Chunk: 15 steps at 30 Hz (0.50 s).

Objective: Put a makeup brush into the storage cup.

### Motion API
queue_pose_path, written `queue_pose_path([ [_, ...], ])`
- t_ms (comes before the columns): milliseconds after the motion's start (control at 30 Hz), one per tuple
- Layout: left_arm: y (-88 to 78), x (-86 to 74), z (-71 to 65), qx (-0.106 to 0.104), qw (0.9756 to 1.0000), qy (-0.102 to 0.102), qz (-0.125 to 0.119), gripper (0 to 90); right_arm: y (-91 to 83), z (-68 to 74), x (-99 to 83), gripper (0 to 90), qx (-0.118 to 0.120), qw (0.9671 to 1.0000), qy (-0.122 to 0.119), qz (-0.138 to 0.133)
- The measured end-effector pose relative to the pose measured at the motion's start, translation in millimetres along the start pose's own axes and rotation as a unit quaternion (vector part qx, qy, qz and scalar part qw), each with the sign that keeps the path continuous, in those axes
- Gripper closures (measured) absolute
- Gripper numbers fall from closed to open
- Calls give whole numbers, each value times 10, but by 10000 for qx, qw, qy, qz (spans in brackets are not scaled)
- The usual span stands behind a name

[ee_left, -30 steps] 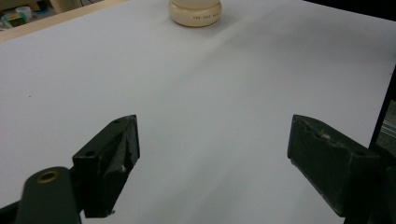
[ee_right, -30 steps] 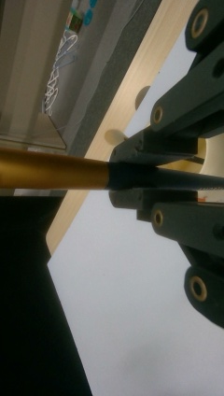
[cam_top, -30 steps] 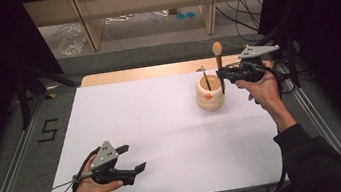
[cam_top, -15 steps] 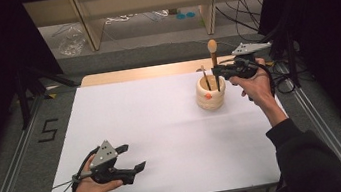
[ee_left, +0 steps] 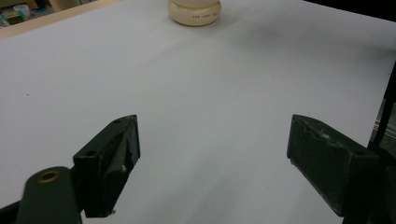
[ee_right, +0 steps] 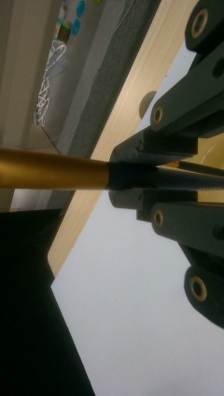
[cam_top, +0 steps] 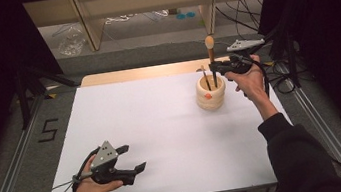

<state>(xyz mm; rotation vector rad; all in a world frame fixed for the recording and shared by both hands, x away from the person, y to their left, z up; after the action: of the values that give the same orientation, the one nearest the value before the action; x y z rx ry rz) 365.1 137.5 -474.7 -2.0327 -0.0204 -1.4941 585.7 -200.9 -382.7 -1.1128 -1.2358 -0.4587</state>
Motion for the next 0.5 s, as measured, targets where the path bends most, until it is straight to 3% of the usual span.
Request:
queue_pose_path([
  [267,-1,3,1,-1,10000,-2,-18,171,77,-48,-38,797,-69,9998,148,113],
  [500,-5,3,1,-5,10000,6,-22,171,118,-70,-79,796,-169,9997,82,126],
])
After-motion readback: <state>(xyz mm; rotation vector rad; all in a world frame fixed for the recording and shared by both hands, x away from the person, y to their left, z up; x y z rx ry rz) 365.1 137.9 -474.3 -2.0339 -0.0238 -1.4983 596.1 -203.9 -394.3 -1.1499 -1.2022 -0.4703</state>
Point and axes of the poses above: each handheld gripper's, and its own axes: y roughly forward along the jaws, x roughly out of its top, z roughly to its left, the point moved 7 cm from there along y, roughly forward along the jaws, and after that the axes turned 13 degrees about -x, right-handed, at the moved point
